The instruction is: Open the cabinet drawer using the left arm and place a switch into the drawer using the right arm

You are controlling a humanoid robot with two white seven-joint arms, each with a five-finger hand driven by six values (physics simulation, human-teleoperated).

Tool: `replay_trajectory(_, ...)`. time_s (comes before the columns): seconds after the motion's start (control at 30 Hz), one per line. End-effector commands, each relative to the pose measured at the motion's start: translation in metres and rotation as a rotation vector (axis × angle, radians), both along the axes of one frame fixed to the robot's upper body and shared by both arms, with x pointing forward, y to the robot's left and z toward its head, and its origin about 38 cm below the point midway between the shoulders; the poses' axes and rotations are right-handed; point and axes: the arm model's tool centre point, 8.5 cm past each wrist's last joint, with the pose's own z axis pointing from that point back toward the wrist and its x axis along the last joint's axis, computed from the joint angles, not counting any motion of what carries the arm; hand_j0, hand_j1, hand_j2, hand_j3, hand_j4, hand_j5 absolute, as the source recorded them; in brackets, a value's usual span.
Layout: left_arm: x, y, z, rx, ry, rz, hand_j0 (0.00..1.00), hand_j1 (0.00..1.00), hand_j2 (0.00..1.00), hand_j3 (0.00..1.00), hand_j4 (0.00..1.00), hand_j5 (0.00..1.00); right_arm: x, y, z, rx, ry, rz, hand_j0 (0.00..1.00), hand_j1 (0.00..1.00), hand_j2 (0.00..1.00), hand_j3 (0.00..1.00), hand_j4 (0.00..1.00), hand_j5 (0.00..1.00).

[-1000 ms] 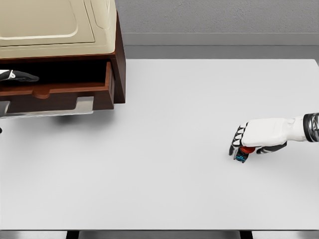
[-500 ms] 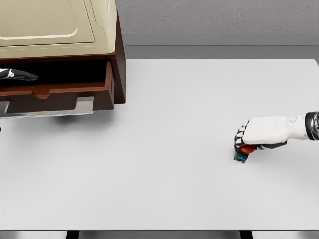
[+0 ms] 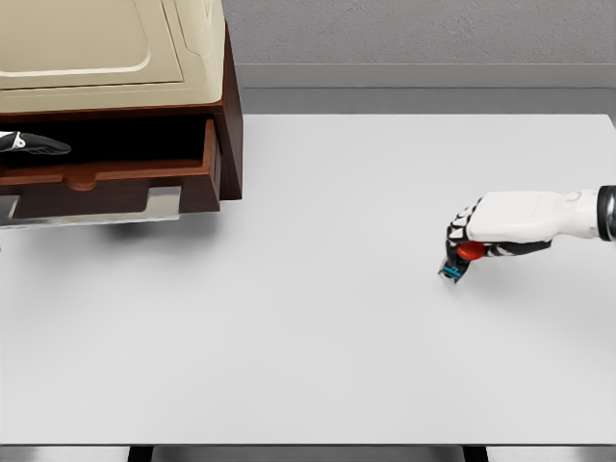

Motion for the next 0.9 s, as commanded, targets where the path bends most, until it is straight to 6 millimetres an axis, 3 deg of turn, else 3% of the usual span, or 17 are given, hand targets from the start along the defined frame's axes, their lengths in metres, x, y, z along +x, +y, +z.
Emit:
replay_trajectory(0.0,0.0,0.0,0.001,-0.005,0.001,0.003,1.0,1.0,1.0,1.0,1.0,1.0,0.007,0.014,0.007,0.07,-0.01,0.008,0.5,0.5,0.5,0.5,0.5,0.5)
replay_trajectory(0.13,0.0,0.0,0.001,-0.003,0.001,0.003,1.0,1.0,1.0,1.0,1.0,1.0,0.013,0.033,0.013,0.12,-0.031,0.039,0.5,0.5,0.5,0.5,0.5,0.5)
replay_trajectory(0.87,0.0,0.001,0.0,-0.002,0.003,0.005,1.0,1.0,1.0,1.0,1.0,1.0,0.042,0.137,0.091,0.324,-0.159,0.24,0.5,0.5,0.5,0.5,0.5,0.5)
